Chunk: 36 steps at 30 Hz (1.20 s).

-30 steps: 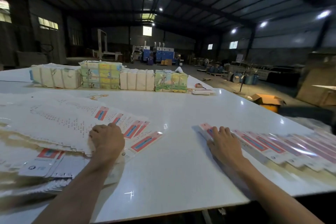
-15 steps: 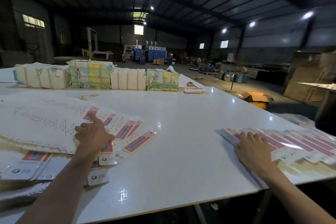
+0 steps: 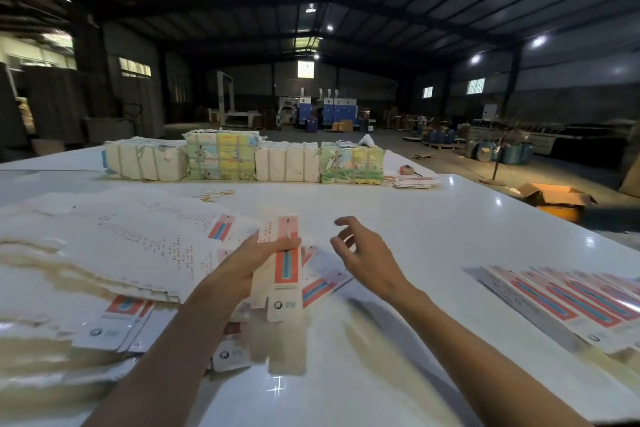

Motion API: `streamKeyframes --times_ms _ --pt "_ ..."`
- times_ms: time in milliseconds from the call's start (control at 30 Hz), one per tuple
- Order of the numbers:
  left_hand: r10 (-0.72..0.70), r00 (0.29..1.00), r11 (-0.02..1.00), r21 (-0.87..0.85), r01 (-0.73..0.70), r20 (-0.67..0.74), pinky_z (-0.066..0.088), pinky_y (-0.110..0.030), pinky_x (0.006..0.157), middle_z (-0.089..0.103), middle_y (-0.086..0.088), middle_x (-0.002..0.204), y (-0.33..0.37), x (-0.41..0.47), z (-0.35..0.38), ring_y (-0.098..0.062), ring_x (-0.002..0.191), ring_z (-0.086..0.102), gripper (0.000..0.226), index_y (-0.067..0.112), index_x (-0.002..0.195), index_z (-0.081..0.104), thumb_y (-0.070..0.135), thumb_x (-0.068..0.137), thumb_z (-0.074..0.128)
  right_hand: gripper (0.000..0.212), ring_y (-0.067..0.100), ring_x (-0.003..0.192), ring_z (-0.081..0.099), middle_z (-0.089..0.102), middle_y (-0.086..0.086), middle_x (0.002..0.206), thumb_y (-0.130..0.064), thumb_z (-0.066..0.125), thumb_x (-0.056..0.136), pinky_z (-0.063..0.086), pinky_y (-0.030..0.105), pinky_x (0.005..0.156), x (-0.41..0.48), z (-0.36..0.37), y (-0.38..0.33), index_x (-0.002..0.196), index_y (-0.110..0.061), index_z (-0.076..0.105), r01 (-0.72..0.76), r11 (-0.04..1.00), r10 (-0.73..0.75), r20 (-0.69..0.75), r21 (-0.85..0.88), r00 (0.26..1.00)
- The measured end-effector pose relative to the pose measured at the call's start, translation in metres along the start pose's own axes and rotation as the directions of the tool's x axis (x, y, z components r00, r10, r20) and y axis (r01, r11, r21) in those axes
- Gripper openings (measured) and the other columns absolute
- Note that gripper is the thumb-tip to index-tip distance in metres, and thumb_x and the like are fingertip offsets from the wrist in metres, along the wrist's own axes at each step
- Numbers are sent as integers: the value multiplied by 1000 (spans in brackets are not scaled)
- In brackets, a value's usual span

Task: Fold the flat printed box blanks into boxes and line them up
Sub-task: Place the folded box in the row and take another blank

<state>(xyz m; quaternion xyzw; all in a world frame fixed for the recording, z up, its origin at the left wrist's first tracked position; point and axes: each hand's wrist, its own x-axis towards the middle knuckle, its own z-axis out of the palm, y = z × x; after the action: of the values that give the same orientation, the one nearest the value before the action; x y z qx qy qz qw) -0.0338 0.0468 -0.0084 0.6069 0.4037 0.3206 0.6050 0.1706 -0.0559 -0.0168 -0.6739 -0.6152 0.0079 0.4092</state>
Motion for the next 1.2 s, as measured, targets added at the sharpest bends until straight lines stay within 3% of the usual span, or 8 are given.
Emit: streamKeyframes --times_ms 167,367,567,667,767,867,1033,1200 --pt "-29 998 985 -167 38 54 57 -53 100 74 -26 109 -14 1 16 -39 101 74 45 8 133 60 22 93 79 42 -3 101 69 55 -17 112 -50 56 106 62 22 66 3 51 -3 144 -56 39 2 918 -18 38 397 999" --pt "7 990 951 -308 37 141 59 -30 62 68 -12 82 -17 -8 41 -22 67 69 45 16 112 61 58 102 50 41 -3 96 74 50 -24 113 -62 57 100 64 26 63 4 47 12 138 -66 42 -71 894 40 80 442 996" --pt "83 991 944 -328 -44 106 57 -23 47 65 -9 66 -22 -10 51 -17 47 66 32 11 95 54 36 111 43 31 -4 92 73 59 -7 118 -46 64 102 59 17 61 1 41 13 132 -41 63 -129 890 97 94 438 991" --pt "84 985 947 -321 -31 154 61 -26 52 71 -8 69 -24 -7 44 -19 51 70 25 12 94 56 32 109 55 23 9 86 78 71 3 106 -35 66 103 62 24 60 5 33 11 125 -26 63 -168 858 118 132 486 984" --pt "42 983 991 -134 -18 177 62 -31 88 79 10 78 -29 1 42 -10 75 77 35 24 104 66 56 105 52 36 20 80 80 79 2 86 -39 65 104 62 27 63 10 21 9 116 -6 62 -290 808 206 217 513 954" --pt "17 975 997 -82 1 220 54 -41 107 77 3 105 -30 5 45 -19 102 74 47 23 115 67 64 101 48 53 21 83 80 81 5 86 -48 62 104 63 27 72 12 12 15 107 5 68 -312 823 211 255 474 944" --pt "-23 932 968 -224 111 361 64 -34 74 80 -2 94 -31 13 44 -19 84 78 57 17 112 68 69 92 56 44 29 91 78 80 13 93 -42 65 104 61 31 84 9 5 23 95 -1 77 -311 763 132 335 566 933" --pt "22 756 916 -315 247 655 63 -37 78 67 -14 104 -33 18 53 -25 83 72 71 7 126 53 69 92 64 37 26 79 69 74 14 83 -34 64 104 52 36 83 9 -1 16 82 -6 74 -337 673 152 323 658 934"
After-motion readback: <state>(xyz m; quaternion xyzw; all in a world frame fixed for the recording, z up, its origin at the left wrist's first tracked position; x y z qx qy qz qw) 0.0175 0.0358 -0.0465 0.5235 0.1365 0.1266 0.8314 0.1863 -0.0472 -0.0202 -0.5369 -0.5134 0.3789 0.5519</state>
